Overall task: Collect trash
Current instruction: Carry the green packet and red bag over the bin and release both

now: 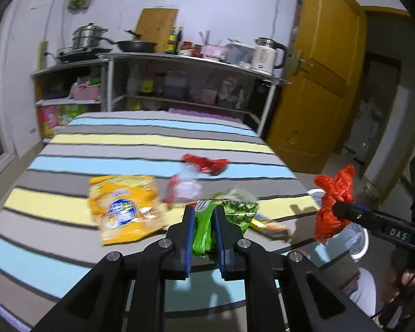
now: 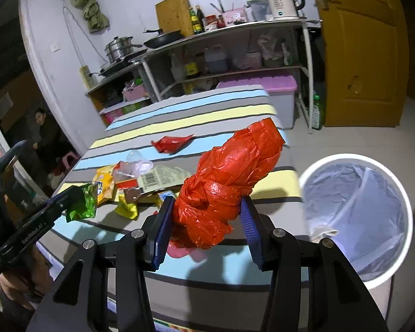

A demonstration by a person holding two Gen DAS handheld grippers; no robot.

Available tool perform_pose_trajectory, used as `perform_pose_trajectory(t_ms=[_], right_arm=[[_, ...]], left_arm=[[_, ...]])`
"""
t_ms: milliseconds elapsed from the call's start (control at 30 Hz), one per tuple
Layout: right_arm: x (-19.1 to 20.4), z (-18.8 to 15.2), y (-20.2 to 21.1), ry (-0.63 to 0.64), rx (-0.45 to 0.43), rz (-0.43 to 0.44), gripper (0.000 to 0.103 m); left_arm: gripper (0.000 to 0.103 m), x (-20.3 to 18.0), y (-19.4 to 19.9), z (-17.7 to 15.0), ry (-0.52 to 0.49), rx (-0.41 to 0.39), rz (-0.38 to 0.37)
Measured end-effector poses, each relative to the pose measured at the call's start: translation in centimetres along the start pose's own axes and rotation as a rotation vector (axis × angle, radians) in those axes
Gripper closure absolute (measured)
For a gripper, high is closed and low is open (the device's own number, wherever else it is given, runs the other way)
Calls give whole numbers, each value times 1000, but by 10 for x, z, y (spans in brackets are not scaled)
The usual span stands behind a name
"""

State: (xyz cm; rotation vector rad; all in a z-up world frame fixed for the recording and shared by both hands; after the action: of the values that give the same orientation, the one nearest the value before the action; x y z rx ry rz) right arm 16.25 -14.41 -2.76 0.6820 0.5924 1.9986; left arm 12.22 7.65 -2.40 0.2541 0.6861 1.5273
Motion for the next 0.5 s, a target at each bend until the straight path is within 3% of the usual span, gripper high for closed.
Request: perform_pose_trajectory(t_ms=[500], right_arm=[[-73,-5,40,-93,-49,-121,54]], left_arm=[[89,-124,-28,16,-138,8,-191]])
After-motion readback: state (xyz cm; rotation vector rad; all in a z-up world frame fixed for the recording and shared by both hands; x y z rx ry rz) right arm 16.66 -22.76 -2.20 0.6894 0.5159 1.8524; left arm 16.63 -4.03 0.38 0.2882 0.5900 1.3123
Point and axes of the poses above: each gripper's, at about its wrist camera, not at the fingertips, and y roughly against the way its jaws point, x to its left, z to its top, the point moved 6 cm from there along -y, roughly the way its jaws point, and after that the axes turned 4 degrees about y, right-handed, at the moved point
